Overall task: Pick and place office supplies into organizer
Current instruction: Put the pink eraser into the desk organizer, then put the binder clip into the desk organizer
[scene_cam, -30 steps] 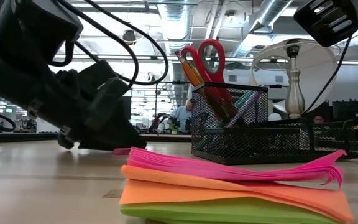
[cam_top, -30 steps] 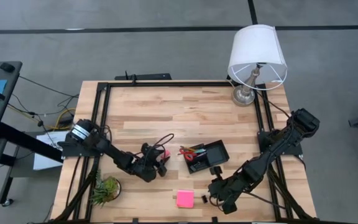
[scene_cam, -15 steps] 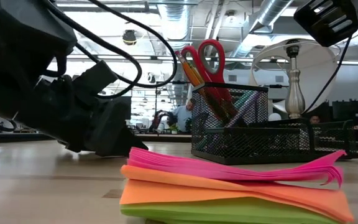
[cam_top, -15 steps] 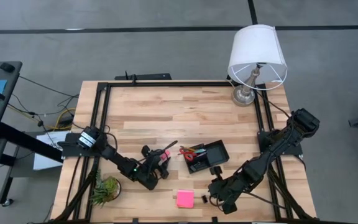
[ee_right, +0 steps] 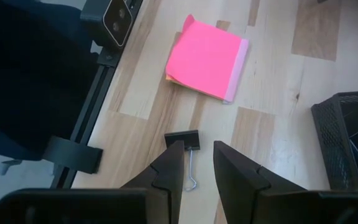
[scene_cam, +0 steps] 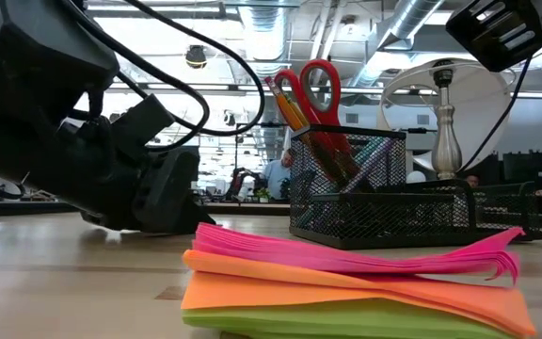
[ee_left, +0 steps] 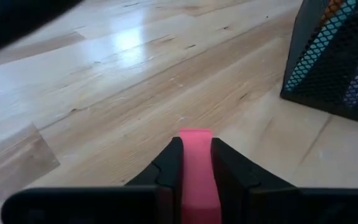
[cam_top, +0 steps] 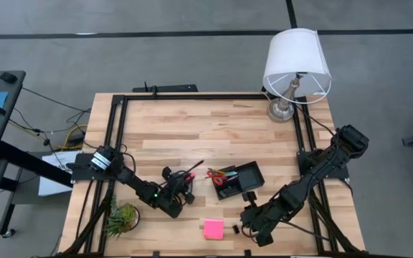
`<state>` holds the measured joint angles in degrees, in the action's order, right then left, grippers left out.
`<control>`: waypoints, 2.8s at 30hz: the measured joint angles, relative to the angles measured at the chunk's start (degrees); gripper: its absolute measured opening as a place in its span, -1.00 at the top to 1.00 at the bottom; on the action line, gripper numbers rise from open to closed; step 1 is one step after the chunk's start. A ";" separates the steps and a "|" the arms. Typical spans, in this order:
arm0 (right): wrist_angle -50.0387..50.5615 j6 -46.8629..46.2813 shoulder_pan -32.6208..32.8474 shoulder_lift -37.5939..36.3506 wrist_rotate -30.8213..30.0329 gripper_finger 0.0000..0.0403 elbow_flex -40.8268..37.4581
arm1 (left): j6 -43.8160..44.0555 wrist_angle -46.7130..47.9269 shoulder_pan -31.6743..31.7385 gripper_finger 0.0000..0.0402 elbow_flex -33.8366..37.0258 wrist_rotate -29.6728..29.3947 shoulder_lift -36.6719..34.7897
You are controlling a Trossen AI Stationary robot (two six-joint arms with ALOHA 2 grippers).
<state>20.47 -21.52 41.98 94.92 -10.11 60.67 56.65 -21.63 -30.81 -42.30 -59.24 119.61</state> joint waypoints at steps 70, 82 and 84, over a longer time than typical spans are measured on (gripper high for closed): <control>-10.78 7.99 2.63 0.01 -4.80 0.60 -0.01 | -56.63 42.33 1.70 0.33 -40.98 12.84 -14.60; -11.39 16.26 6.46 0.01 -3.41 0.60 -0.02 | -46.85 64.48 -5.14 0.37 -39.88 11.36 -44.44; -11.23 17.49 6.71 0.01 -3.30 0.60 -0.03 | -46.18 66.00 -5.94 0.37 -37.61 11.18 -48.51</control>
<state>9.24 -4.02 48.69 94.94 -13.41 60.64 10.47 44.37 -36.75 -79.91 -48.05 71.11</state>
